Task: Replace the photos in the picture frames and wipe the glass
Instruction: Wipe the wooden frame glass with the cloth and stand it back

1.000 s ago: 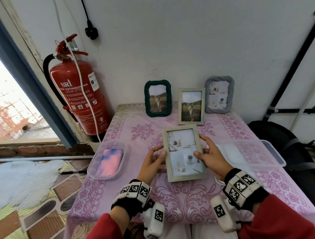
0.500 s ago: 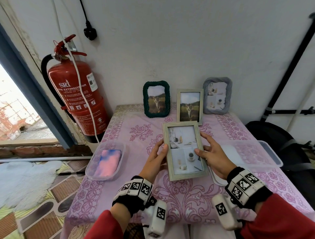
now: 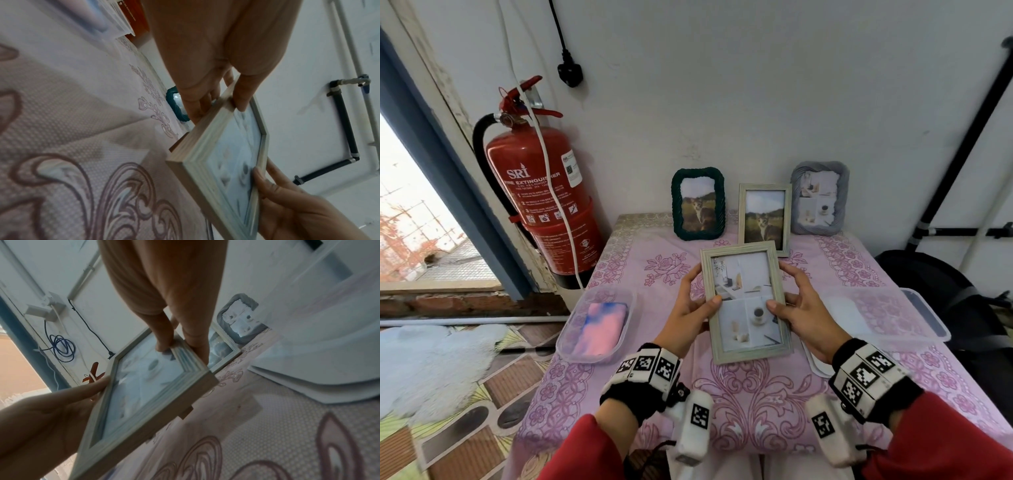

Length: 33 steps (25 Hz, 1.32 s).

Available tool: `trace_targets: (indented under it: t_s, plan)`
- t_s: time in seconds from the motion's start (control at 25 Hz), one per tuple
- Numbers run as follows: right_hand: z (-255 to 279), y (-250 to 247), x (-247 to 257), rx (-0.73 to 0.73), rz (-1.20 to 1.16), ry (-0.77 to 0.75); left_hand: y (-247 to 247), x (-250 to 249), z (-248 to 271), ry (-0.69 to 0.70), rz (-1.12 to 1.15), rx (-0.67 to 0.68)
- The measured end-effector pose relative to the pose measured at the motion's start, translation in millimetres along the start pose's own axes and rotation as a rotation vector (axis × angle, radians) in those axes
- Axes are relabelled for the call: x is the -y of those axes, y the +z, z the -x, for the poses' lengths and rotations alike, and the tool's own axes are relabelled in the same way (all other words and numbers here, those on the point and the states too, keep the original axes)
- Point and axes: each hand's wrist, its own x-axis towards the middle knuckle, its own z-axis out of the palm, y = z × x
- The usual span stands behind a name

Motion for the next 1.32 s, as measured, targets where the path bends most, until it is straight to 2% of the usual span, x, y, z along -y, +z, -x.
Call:
trace_targets:
  t_s: [0.4, 0.6, 0.92, 1.16, 1.32]
  plan:
    - [-28, 20, 26, -0.049, -0.016, -0.003, -19, -16, -1, 0.033, 0.014, -0.044]
    - [-50, 34, 44, 0.018, -0.001, -0.015, -31, -34, -7, 0.092, 0.081, -0.064]
    - [-77, 63, 56, 0.056, -0.055, -0.029, -56, -57, -20, 0.100, 0.072, -0.140]
    - [-108, 80, 62, 0.124, 0.063, 0.000, -74, -67, -30, 0.113, 0.097, -0.182]
    - [-132, 88, 65, 0.165, 0.063, 0.016, -91, -76, -43, 0.116, 0.075, -0.215]
